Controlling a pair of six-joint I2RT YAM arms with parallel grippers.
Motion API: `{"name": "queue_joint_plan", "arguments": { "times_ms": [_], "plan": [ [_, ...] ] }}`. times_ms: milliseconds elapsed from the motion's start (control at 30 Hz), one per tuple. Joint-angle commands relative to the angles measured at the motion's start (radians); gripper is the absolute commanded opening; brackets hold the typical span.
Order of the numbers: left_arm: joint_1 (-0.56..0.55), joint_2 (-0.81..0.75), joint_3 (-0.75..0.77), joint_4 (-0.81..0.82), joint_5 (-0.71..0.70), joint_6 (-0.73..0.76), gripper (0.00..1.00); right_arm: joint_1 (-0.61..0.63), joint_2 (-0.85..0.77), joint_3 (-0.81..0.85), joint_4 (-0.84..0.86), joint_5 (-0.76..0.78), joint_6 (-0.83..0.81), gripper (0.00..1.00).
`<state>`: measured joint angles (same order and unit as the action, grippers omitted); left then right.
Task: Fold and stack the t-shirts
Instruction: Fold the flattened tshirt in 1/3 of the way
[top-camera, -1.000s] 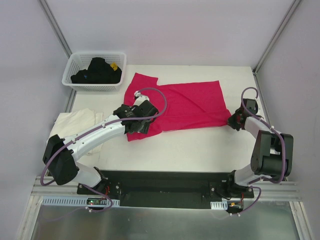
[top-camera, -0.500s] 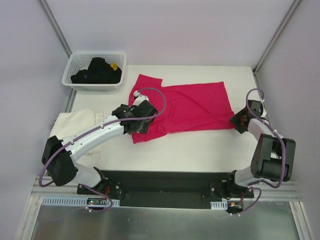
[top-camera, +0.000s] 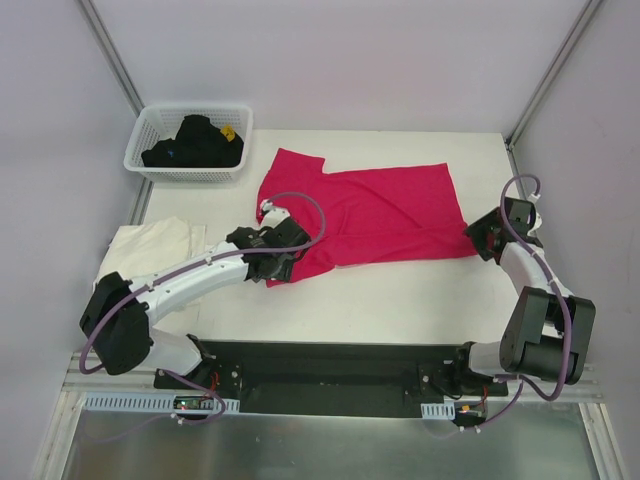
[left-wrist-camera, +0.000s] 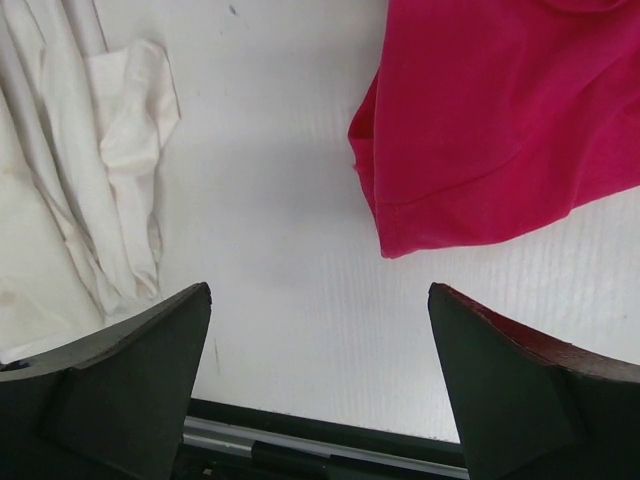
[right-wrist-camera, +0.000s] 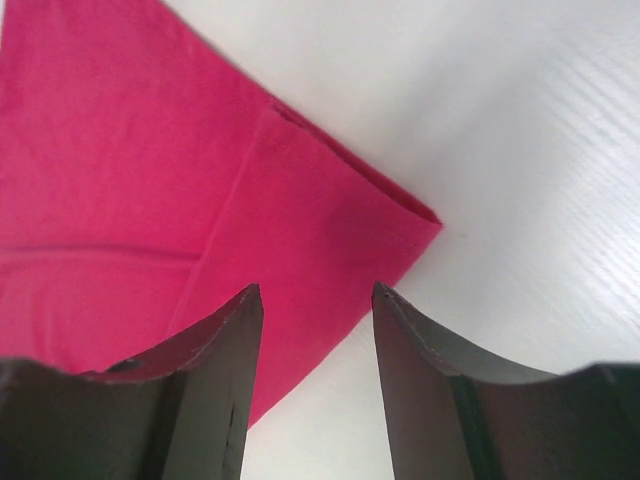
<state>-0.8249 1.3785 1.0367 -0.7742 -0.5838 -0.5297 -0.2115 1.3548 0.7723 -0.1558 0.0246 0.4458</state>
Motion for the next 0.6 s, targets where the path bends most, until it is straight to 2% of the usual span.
{"name": "queue_joint_plan", "arguments": {
  "times_ms": [0,133,300,567],
  "plan": [
    [-0.003,-0.047,-0.092,0.055,0.006,-0.134,0.89,0.032,0.012,0.032,0.082,-0.089,0.062,0.50],
    [-0.003,-0.091,-0.171,0.119,-0.005,-0.211,0.89,0.052,0.006,0.032,0.096,-0.114,0.065,0.50],
    [-0.002,-0.168,-0.279,0.262,0.012,-0.214,0.88,0.057,-0.014,0.018,0.102,-0.138,0.064,0.50],
    [-0.003,-0.200,-0.360,0.596,0.068,-0.058,0.83,0.057,-0.029,0.007,0.113,-0.157,0.064,0.49]
  ]
}}
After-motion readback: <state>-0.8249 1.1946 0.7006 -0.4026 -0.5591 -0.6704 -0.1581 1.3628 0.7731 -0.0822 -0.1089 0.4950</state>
